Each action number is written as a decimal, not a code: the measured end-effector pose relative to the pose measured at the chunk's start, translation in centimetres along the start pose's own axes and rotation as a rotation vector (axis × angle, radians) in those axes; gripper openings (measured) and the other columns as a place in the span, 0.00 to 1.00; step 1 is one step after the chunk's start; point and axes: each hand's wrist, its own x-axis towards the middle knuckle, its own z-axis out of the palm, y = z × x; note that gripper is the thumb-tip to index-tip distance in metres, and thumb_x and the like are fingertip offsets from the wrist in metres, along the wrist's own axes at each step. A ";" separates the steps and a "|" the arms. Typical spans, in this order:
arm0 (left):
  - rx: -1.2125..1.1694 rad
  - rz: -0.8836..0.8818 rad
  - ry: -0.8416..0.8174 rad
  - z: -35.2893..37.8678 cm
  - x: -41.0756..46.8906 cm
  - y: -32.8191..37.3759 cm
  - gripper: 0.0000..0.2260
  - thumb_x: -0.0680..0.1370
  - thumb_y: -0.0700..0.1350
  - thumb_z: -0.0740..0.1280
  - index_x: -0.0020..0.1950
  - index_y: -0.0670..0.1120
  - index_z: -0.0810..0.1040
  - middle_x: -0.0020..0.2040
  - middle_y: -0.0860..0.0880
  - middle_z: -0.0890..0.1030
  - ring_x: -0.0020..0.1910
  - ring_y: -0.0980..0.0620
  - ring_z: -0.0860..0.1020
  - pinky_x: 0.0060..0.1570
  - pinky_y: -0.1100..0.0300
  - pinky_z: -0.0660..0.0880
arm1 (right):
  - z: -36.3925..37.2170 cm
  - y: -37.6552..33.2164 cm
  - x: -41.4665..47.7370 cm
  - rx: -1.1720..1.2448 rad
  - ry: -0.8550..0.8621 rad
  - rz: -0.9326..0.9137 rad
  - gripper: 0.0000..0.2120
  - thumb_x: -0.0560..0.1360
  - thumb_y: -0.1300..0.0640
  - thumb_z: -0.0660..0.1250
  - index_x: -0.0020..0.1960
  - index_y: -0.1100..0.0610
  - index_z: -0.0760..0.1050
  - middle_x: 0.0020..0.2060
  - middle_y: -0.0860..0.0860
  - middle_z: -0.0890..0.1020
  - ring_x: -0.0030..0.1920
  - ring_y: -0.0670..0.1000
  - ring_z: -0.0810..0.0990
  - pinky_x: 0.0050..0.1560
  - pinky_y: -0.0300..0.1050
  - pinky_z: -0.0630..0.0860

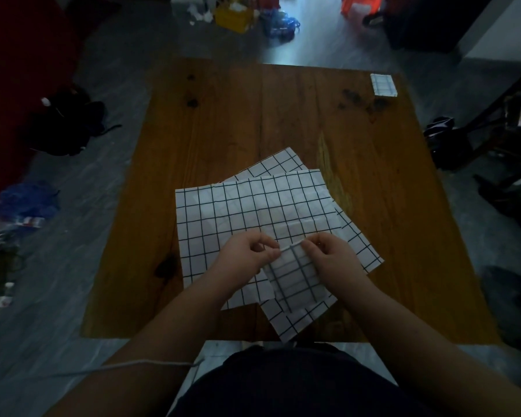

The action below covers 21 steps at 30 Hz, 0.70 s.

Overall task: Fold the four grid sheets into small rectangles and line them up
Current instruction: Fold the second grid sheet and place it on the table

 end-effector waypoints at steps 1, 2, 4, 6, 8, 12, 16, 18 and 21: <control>0.015 -0.004 -0.016 -0.1 0.0 0.0 0.03 0.78 0.49 0.71 0.46 0.57 0.81 0.46 0.49 0.82 0.43 0.52 0.79 0.41 0.59 0.77 | 0.0 -0.2 -0.1 -0.010 -0.004 -0.005 0.06 0.82 0.51 0.64 0.47 0.47 0.77 0.44 0.45 0.81 0.45 0.44 0.79 0.39 0.40 0.71; 0.025 -0.010 -0.028 -0.1 0.0 0.0 0.03 0.79 0.49 0.70 0.47 0.58 0.81 0.46 0.51 0.82 0.44 0.53 0.79 0.41 0.60 0.76 | -0.1 -0.3 -0.2 -0.012 -0.012 -0.008 0.06 0.82 0.51 0.64 0.47 0.48 0.77 0.44 0.45 0.81 0.45 0.44 0.78 0.38 0.39 0.71; 0.020 -0.020 -0.042 -0.2 0.0 0.1 0.03 0.79 0.49 0.70 0.46 0.57 0.82 0.46 0.54 0.82 0.44 0.55 0.78 0.41 0.61 0.74 | -0.1 -0.4 -0.3 0.020 -0.032 -0.010 0.07 0.82 0.52 0.63 0.48 0.51 0.78 0.43 0.46 0.81 0.44 0.45 0.79 0.38 0.39 0.73; -0.010 -0.034 -0.059 -0.2 -0.1 0.1 0.03 0.79 0.48 0.70 0.46 0.55 0.83 0.46 0.52 0.82 0.44 0.54 0.78 0.41 0.61 0.74 | -0.2 -0.5 -0.4 0.089 -0.042 -0.008 0.08 0.82 0.53 0.63 0.47 0.53 0.78 0.42 0.49 0.82 0.42 0.48 0.80 0.38 0.42 0.76; -0.064 -0.039 -0.087 -0.3 -0.3 0.3 0.03 0.79 0.47 0.70 0.46 0.52 0.83 0.46 0.50 0.82 0.44 0.52 0.78 0.41 0.59 0.75 | -0.1 -0.6 -0.5 0.146 -0.026 -0.005 0.09 0.81 0.54 0.63 0.44 0.53 0.77 0.40 0.50 0.80 0.40 0.49 0.78 0.38 0.43 0.74; -0.139 -0.030 -0.088 -0.3 -0.5 0.4 0.04 0.79 0.46 0.69 0.47 0.48 0.82 0.49 0.44 0.82 0.45 0.49 0.78 0.43 0.57 0.76 | 0.0 -0.3 -0.5 0.211 -0.060 0.018 0.08 0.81 0.49 0.63 0.48 0.50 0.79 0.45 0.50 0.81 0.47 0.52 0.80 0.44 0.50 0.79; -0.144 -0.024 -0.044 -0.6 -0.3 0.2 0.03 0.79 0.44 0.69 0.47 0.46 0.82 0.51 0.40 0.82 0.43 0.50 0.77 0.41 0.59 0.75 | 0.1 0.0 -0.4 0.144 -0.111 0.038 0.07 0.81 0.49 0.64 0.49 0.46 0.81 0.49 0.50 0.82 0.52 0.53 0.81 0.55 0.59 0.81; -0.102 -0.017 -0.059 -0.5 -0.3 -0.1 0.03 0.80 0.45 0.69 0.49 0.47 0.81 0.50 0.42 0.82 0.45 0.51 0.78 0.42 0.59 0.76 | 0.1 0.0 -0.5 0.083 -0.095 0.014 0.07 0.81 0.50 0.64 0.47 0.45 0.79 0.46 0.47 0.82 0.50 0.49 0.80 0.52 0.53 0.80; 0.057 0.023 -0.117 -0.3 -0.1 0.0 0.05 0.80 0.50 0.67 0.54 0.52 0.80 0.51 0.52 0.80 0.50 0.55 0.78 0.45 0.60 0.75 | 0.1 -0.2 -0.7 -0.044 -0.077 -0.042 0.07 0.82 0.50 0.63 0.47 0.44 0.77 0.44 0.44 0.80 0.46 0.43 0.77 0.43 0.41 0.73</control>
